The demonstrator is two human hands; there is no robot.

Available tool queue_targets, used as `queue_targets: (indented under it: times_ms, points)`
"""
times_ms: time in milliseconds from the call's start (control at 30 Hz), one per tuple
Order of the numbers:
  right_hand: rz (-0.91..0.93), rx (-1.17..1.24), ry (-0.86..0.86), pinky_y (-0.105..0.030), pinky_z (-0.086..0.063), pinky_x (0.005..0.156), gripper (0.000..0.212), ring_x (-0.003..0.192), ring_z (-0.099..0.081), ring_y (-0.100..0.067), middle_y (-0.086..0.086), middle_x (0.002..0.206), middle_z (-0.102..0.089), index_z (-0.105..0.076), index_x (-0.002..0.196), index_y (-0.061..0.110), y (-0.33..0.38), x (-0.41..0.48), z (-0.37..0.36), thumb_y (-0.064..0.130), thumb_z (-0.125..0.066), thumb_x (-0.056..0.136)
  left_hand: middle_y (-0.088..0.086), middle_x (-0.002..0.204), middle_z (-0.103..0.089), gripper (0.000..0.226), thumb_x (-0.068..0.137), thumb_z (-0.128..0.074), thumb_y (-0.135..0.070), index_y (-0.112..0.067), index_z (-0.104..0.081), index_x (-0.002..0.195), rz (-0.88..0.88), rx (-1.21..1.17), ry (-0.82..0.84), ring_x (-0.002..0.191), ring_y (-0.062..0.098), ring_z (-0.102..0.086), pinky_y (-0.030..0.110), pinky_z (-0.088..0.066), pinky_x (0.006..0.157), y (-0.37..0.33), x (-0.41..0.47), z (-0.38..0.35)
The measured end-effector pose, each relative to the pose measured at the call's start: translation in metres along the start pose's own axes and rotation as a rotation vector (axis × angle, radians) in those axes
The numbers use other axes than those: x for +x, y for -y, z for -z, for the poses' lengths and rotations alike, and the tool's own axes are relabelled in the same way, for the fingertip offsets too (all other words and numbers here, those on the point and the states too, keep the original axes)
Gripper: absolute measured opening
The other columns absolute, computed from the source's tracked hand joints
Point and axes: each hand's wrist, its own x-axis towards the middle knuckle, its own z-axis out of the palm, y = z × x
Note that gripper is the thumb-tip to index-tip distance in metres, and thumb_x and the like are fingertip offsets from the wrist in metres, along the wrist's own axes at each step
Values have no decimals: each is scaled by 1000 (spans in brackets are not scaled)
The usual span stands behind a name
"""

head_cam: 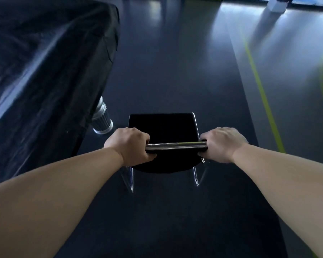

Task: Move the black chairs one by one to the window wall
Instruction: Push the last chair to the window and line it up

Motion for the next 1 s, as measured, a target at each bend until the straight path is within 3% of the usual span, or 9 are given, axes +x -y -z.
queue_targets:
  times_ms: [333, 533, 733, 1000]
  points:
    - [46, 48, -97, -34, -48, 72, 25, 78, -61, -17, 12, 78, -62, -64, 89, 36, -44, 78, 25, 58, -56, 83, -11, 75, -62, 55, 74, -48, -84, -30, -47, 70, 3, 107, -118, 73, 16, -58, 33, -45, 70, 17, 89, 22]
    - [82, 19, -132, -34, -47, 70, 25, 77, -60, -20, 10, 77, -60, -64, 90, 33, -66, 122, 42, 55, -55, 82, -13, 80, -63, 57, 71, -42, -88, -33, -53, 77, 27, 114, -116, 76, 14, -60, 34, -49, 72, 28, 138, 32]
    - [129, 12, -151, -33, -46, 68, 25, 78, -62, -21, 9, 78, -63, -64, 91, 32, -87, 182, 64, 53, -53, 83, -14, 72, -57, 56, 72, -46, -87, -31, -43, 67, 62, 92, -117, 70, 12, -56, 33, -50, 72, 45, 189, 50]
    - [172, -27, -173, -34, -51, 71, 25, 76, -61, -20, 9, 75, -61, -61, 87, 31, -122, 280, 108, 55, -53, 82, -13, 73, -58, 56, 75, -47, -85, -30, -43, 67, 98, 98, -129, 69, 12, -53, 32, -37, 65, 69, 278, 80]
